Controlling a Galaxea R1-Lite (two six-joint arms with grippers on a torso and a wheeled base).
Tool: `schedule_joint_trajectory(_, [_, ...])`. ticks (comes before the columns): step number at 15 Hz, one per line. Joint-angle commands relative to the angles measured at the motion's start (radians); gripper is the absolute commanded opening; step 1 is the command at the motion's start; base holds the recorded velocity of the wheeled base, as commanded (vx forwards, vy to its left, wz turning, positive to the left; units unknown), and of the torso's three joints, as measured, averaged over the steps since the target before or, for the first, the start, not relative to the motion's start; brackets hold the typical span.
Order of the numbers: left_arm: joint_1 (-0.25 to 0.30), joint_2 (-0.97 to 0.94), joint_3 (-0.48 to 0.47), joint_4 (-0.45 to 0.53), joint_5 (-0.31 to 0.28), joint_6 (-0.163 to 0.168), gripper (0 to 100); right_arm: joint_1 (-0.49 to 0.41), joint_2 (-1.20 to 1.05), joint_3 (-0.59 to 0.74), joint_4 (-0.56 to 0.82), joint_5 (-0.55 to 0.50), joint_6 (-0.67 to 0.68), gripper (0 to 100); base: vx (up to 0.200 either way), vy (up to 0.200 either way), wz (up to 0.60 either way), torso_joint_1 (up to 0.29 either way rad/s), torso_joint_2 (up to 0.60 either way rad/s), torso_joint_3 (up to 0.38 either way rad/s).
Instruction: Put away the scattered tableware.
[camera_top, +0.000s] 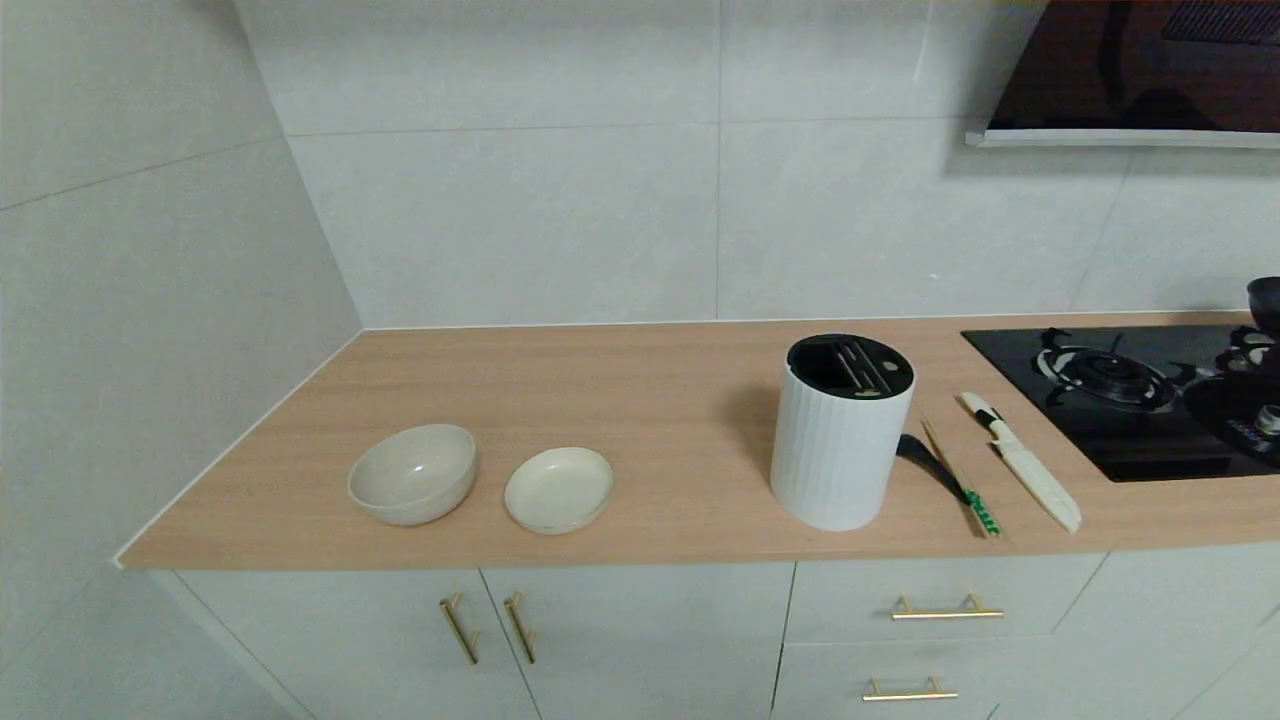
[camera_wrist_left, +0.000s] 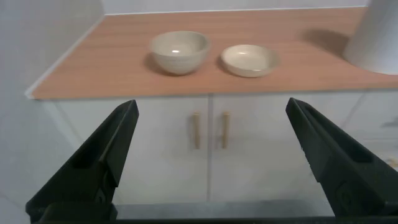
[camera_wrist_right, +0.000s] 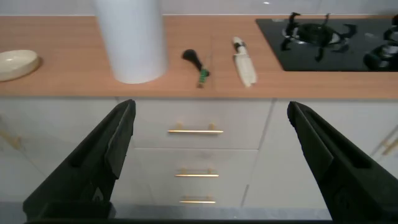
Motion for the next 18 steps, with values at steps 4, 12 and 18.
schedule_joint_trajectory(4, [0.000, 0.002, 0.000, 0.000, 0.000, 0.000, 100, 0.000, 0.001, -0.001, -0.001, 0.001, -0.001, 100, 0.000, 0.200, 0.00, 0.002, 0.00, 0.006])
schedule_joint_trajectory(12, [0.000, 0.002, 0.000, 0.000, 0.000, 0.002, 100, 0.000, 0.001, -0.001, 0.001, 0.002, -0.001, 100, 0.000, 0.200, 0.00, 0.002, 0.00, 0.003])
schedule_joint_trajectory(18, [0.000, 0.002, 0.000, 0.000, 0.000, 0.002, 100, 0.000, 0.001, -0.001, 0.001, 0.002, -0.001, 100, 0.000, 0.167, 0.00, 0.001, 0.00, -0.002])
